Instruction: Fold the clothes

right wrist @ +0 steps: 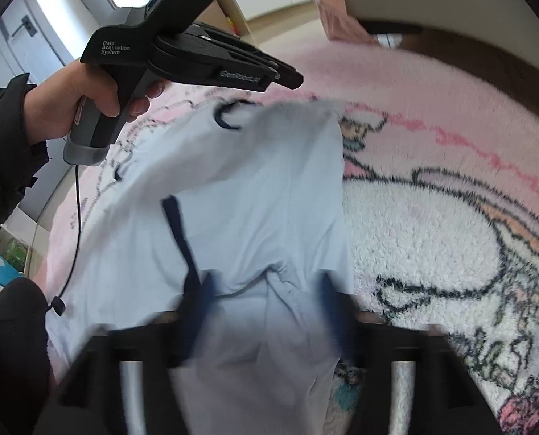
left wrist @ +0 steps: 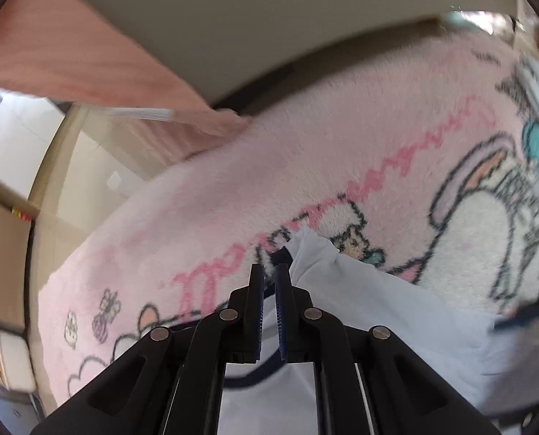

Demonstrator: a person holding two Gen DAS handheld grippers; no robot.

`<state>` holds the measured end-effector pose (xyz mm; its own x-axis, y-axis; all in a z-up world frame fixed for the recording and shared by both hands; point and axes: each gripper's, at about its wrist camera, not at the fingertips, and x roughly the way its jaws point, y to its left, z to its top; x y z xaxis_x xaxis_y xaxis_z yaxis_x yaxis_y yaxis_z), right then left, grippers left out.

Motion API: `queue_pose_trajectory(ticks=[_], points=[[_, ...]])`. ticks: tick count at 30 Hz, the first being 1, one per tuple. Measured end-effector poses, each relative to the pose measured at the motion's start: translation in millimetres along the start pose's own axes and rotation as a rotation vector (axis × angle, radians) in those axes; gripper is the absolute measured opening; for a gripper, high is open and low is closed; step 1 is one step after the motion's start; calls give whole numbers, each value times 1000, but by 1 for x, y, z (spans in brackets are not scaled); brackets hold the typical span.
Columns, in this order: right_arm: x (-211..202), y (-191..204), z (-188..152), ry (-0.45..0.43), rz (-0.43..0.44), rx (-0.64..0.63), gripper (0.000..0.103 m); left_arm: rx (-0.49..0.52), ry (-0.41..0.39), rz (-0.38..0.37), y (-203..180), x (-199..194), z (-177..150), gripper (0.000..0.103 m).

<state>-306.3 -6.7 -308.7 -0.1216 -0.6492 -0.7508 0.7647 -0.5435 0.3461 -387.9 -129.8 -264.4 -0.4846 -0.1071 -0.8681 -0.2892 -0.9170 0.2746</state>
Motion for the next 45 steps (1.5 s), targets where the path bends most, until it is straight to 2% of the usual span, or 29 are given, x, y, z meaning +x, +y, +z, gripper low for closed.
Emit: queue_pose_trajectory(ticks=[4,7,10,13,17,22,25,27,28,29,31,33,36,39,40,41,45], points=[[-24,-2,9,-57,-18,95,81,-54,-4,-10,8,-35,-11,7],[-43,4,16,-100,-79,164,81,-48,-1,2,12,-60,-19,7],[-60,-1,28,-122,-63,236,81,-59,-7,16,19,-88,-32,7],[-83,9,34,-150,-78,250,81,-83,-10,24,28,-114,-52,7],[-100,39,51,-155,-177,216,81,-116,-10,17,37,-148,-84,7],[-116,85,59,-173,-146,208,81,-176,1,-19,44,-182,-129,7],[-117,109,61,-168,-108,209,83,-294,-35,-79,53,-198,-157,7],[-120,121,59,-179,-50,214,88,-444,-83,-172,64,-209,-181,7],[-122,126,58,-184,-21,216,100,-521,-109,-220,69,-214,-193,7],[-123,131,56,-190,0,224,103,-585,-126,-260,73,-218,-203,7],[-129,139,50,-194,-12,253,103,-709,-149,-328,78,-222,-229,7],[-136,146,42,-206,-33,281,103,-791,-168,-372,77,-224,-253,7],[-146,148,27,-221,-18,334,103,-887,-186,-466,72,-224,-287,7],[-154,149,11,-207,-57,370,103,-958,-182,-574,66,-218,-315,7],[-154,149,6,-194,-84,376,103,-981,-179,-607,64,-217,-324,7],[-154,149,2,-154,-52,325,103,-995,-186,-621,63,-216,-331,7],[-150,145,-16,-120,-35,361,103,-1087,-266,-703,65,-216,-358,7]])
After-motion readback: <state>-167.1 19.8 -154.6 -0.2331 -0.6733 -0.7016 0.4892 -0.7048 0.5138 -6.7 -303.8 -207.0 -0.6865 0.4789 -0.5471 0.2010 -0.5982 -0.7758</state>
